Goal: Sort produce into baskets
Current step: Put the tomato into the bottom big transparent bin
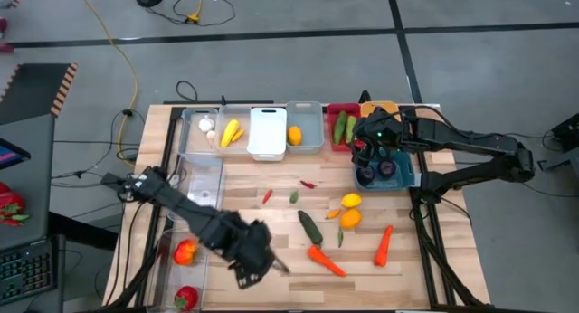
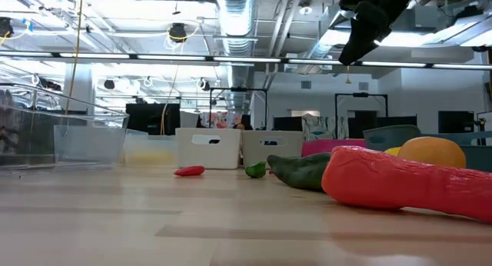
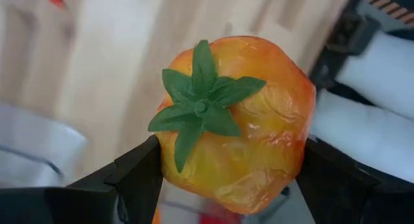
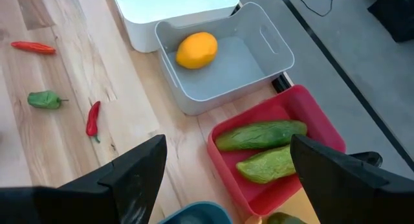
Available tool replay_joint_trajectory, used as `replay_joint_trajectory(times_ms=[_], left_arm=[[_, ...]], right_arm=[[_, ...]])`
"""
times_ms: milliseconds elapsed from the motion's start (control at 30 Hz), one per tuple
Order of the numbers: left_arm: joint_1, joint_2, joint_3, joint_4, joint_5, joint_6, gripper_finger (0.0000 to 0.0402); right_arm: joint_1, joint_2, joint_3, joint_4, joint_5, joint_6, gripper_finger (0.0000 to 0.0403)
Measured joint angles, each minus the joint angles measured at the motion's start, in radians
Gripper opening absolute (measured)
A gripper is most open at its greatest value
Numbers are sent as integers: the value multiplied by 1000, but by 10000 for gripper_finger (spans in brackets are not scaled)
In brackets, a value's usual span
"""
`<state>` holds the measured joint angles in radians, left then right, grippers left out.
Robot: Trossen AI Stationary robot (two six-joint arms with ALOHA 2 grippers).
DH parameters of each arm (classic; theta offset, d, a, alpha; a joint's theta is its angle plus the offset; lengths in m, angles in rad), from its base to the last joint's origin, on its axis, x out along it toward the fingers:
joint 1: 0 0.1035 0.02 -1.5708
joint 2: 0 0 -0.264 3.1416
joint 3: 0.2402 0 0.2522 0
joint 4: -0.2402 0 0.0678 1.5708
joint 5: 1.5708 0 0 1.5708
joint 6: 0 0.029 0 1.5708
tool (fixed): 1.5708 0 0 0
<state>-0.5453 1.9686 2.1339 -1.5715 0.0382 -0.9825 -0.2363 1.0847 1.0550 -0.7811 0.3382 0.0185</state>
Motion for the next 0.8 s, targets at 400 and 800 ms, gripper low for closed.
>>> replay_joint_trajectory(times_ms=[400,800], left_arm=[[-232,-1,-13,0,74,-532,288],[-435,0,-140,1,169,-987,288]], right_arm=[[0,0,0,3,0,1,356],[0,0,0,4,0,1,356]])
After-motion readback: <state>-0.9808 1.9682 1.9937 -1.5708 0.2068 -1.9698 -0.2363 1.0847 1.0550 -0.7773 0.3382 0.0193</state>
